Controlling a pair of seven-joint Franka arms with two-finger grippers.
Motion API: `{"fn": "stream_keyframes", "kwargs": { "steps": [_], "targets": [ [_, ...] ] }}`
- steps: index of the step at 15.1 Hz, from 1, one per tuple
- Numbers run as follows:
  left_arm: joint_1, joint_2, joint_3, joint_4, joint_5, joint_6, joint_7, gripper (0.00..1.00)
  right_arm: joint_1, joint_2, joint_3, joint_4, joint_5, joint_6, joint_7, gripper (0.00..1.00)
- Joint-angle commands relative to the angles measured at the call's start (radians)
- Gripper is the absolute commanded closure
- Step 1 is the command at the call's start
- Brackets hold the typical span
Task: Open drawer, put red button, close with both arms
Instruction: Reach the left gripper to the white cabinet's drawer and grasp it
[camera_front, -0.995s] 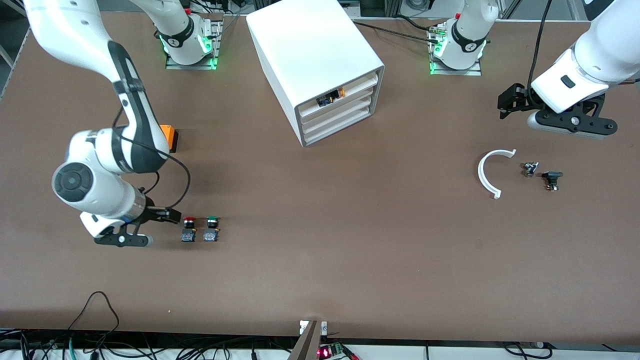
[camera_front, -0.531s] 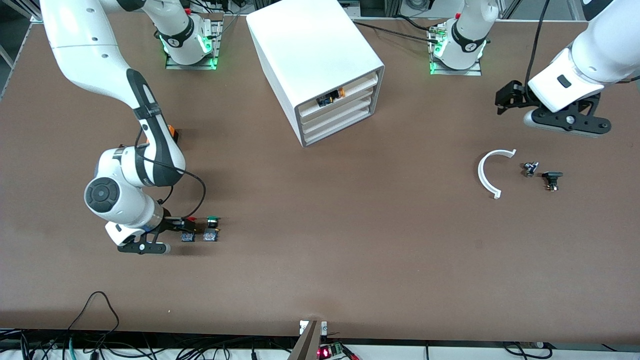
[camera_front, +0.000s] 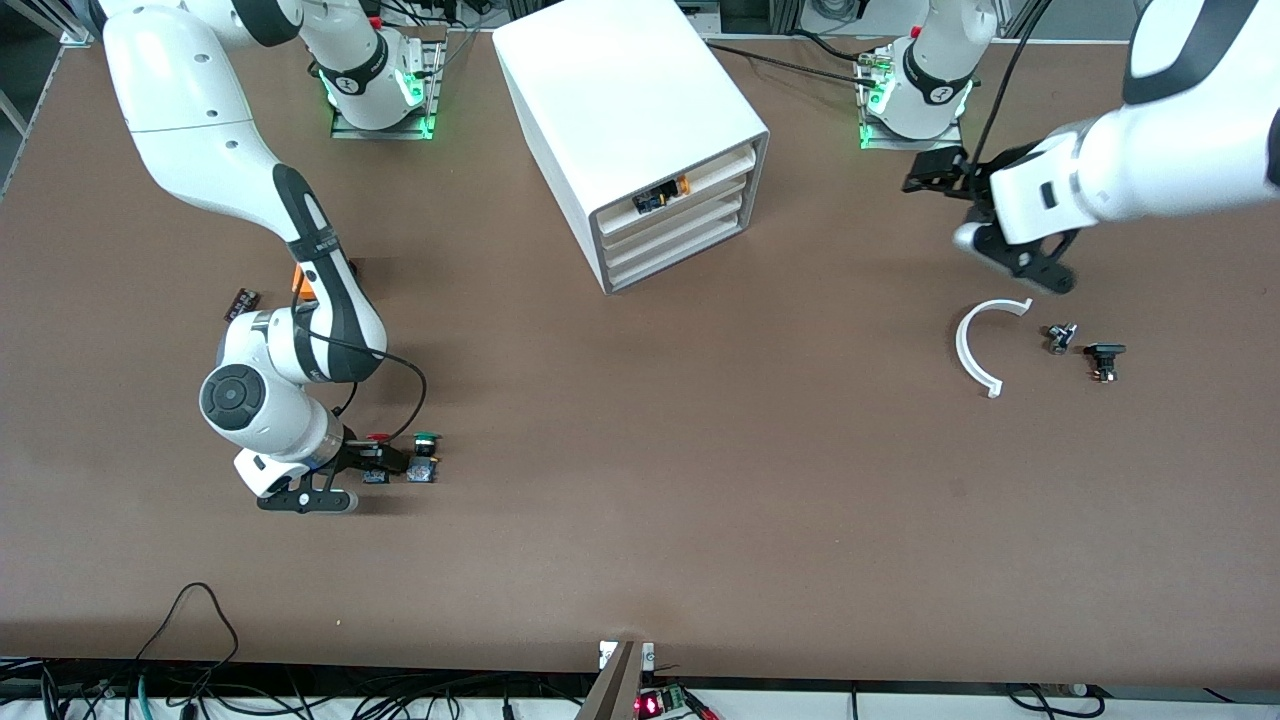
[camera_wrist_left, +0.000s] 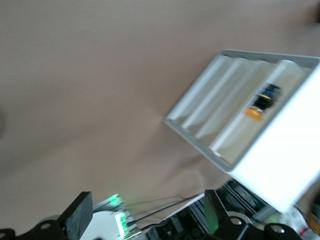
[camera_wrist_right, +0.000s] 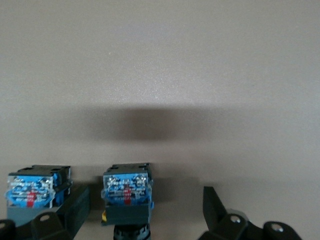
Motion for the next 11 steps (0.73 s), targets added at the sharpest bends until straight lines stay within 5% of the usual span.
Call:
{"fn": "stream_keyframes", "kwargs": {
  "steps": [1, 4, 6, 10, 11],
  "targets": [
    [0.024, 0.041, 0.001, -0.07, -0.189, 0.044, 0.098, 0.03, -0.003, 0.021, 0.001, 0.025, 0.013, 0.016, -0.024, 0.06],
    [0.021, 0.048, -0.002, -0.272, -0.367, 0.223, 0.283, 0.08, -0.003, 0.033, 0.003, 0.026, 0.013, 0.046, -0.025, 0.22],
    [0.021, 0.091, -0.002, -0.421, -0.562, 0.291, 0.533, 0.12, -0.001, 0.036, 0.003, 0.029, 0.015, 0.045, -0.028, 0.48],
    [0.01, 0.229, -0.019, -0.463, -0.703, 0.291, 0.704, 0.2, -0.003, 0.035, 0.009, 0.029, 0.018, 0.045, -0.027, 0.99],
    [0.01, 0.264, -0.046, -0.48, -0.749, 0.294, 0.75, 0.21, -0.004, 0.035, 0.009, 0.029, 0.019, 0.045, -0.027, 1.0]
  ]
}}
